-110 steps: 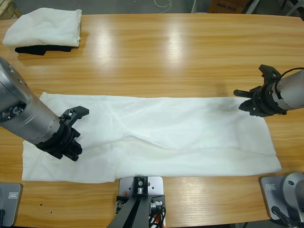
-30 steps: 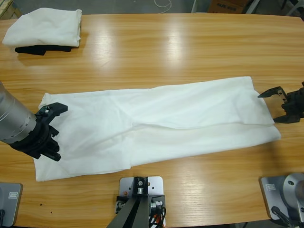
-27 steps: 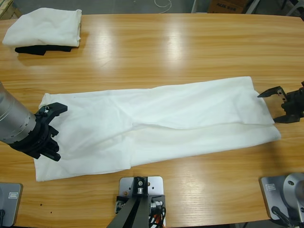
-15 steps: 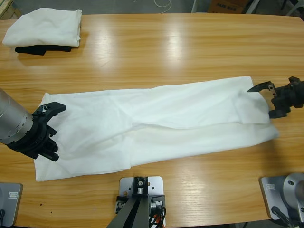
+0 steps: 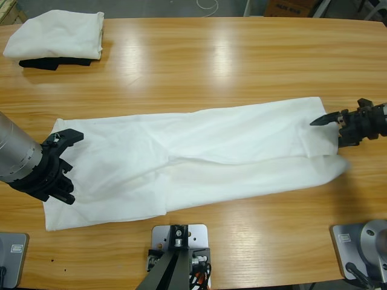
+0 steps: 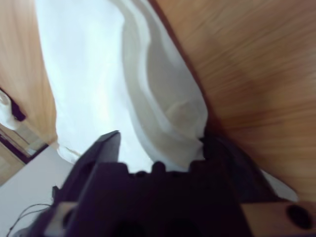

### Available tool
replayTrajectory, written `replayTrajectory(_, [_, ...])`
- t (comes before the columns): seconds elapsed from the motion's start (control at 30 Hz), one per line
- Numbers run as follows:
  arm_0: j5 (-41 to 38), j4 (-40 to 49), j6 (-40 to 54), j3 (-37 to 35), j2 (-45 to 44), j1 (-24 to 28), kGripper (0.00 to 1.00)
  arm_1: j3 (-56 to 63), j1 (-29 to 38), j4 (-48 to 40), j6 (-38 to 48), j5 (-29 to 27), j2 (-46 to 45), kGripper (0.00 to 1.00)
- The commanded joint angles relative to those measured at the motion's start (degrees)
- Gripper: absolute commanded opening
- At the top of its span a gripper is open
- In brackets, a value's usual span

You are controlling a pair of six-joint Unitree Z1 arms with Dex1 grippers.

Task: Fold clothes

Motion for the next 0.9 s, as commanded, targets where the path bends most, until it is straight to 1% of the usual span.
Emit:
replayTrajectory(0.03, [1.0,0.7,0.2,-0.2,-1.1,0.7,0.000,2.0,1.7,-1.6,-2.8,1.3,3.4,0.098])
replayTrajectory(0.1, [1.0,0.7,0.2,-0.1,-1.1,0.7,0.000,2.0,1.7,-1.9,-3.2,1.3,2.9,0.000])
replayTrajectory(0.33, [1.1,0.7,0.2,-0.2,-1.0,0.7,0.000,2.7,1.8,-3.8,-4.5,0.1,-1.5,0.000])
replayTrajectory(0.4, [1.1,0.7,0.2,-0.2,-1.1,0.7,0.000,2.3,2.7,-3.8,-4.6,-3.9,-5.8,0.000])
replayTrajectory(0.47, [1.2,0.7,0.2,-0.2,-1.2,0.7,0.000,1.6,2.8,-1.7,-4.7,-8.7,-8.7,0.000])
replayTrajectory(0.5, [1.2,0.7,0.2,-0.3,-1.2,0.7,0.000,1.3,2.9,-0.9,-5.0,-10.4,-9.2,0.000])
replayTrajectory(0.6, [1.3,0.7,0.2,-0.3,-1.2,0.7,0.000,-1.0,2.9,1.2,-6.8,-18.2,-10.3,0.000])
replayTrajectory(0.63, [1.3,0.7,0.2,-0.3,-1.3,0.7,0.000,-1.0,2.9,1.3,-6.8,-19.5,-10.7,0.000])
replayTrajectory(0.73, [1.3,0.7,0.2,-0.3,-1.5,0.7,0.000,-2.3,3.1,3.7,-6.3,-26.7,-13.3,0.000])
replayTrajectory(0.9, [1.3,0.6,0.2,-0.4,-1.1,0.7,0.000,-10.5,4.3,16.0,-4.5,-42.1,-15.8,0.000])
